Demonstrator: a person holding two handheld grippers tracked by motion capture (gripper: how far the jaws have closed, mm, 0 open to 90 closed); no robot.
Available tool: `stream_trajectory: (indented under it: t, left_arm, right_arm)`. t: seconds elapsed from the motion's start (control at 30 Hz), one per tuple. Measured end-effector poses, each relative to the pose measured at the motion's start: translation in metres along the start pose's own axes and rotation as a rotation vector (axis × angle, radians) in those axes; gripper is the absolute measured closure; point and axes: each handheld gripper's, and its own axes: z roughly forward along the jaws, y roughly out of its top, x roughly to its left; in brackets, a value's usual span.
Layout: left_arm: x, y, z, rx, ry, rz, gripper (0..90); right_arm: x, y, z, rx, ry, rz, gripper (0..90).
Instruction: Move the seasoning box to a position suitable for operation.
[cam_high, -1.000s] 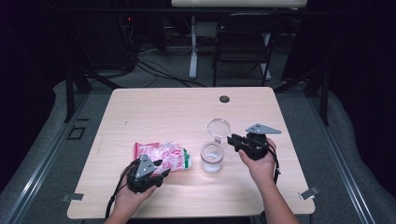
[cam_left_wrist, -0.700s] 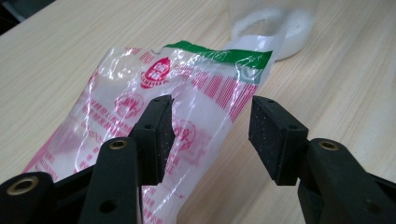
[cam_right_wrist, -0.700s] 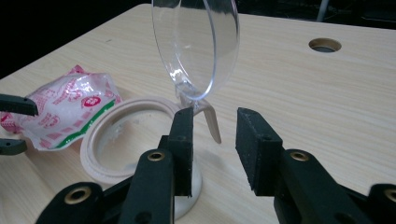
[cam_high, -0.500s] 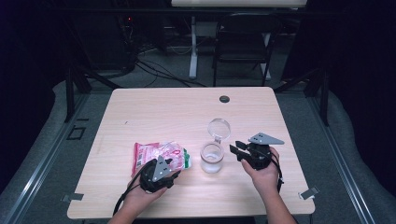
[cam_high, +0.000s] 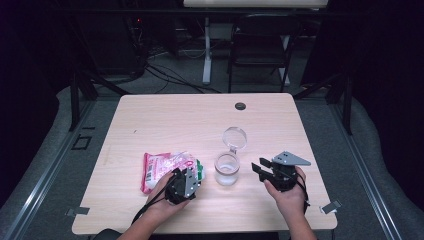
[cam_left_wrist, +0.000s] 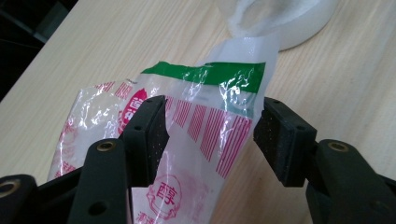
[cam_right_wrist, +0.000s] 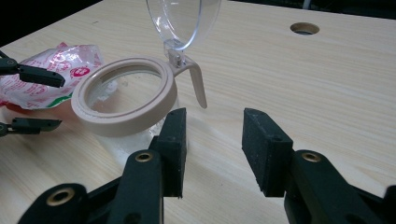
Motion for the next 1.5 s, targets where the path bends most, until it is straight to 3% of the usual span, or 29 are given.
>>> stream_trajectory:
  t: [0.17,0.37,0.47,0.6,0.87,1.23,1.33,1.37,1.43,1.47,1.5]
  left_arm:
    - [-0.002,0.001,0.007,0.022,0.024,0.023,44.9]
    - [0.001,-0.001,0.009,0.045,0.037,-0.007,49.6]
    - [0.007,-0.004,0.010,0.050,0.012,-0.064,54.7]
    - [0.010,-0.005,0.010,0.066,-0.007,-0.101,60.1]
    - [0.016,-0.008,0.009,0.076,-0.026,-0.139,70.8]
    - [0.027,-0.012,0.009,0.076,-0.055,-0.231,79.0]
    - [0.033,-0.014,0.008,0.067,-0.074,-0.283,83.7]
    - [0.033,-0.014,0.008,0.067,-0.074,-0.283,84.4]
    - [0.039,-0.017,0.008,0.052,-0.099,-0.349,85.7]
    - [0.039,-0.017,0.008,0.052,-0.099,-0.349,86.0]
    - [0.042,-0.019,0.007,0.049,-0.110,-0.375,86.0]
  right_arm:
    - [-0.001,-0.002,-0.003,-0.004,-0.009,0.009,60.4]
    - [-0.002,-0.003,-0.002,0.003,-0.007,0.004,60.6]
    - [-0.001,-0.003,-0.001,0.003,-0.005,0.006,60.6]
    - [-0.002,-0.003,-0.001,0.005,-0.004,0.003,60.6]
    - [-0.001,-0.003,-0.001,0.005,0.000,0.005,60.6]
    - [-0.001,-0.004,0.000,0.014,0.001,0.005,60.6]
    - [-0.001,-0.004,0.001,0.009,0.003,0.009,60.6]
    - [-0.001,-0.004,0.001,0.009,0.002,0.009,60.6]
    - [-0.001,-0.004,0.000,0.008,0.000,0.007,60.6]
    - [-0.001,-0.004,0.000,0.008,0.000,0.007,60.6]
    - [-0.001,-0.004,0.000,0.007,0.000,0.009,60.6]
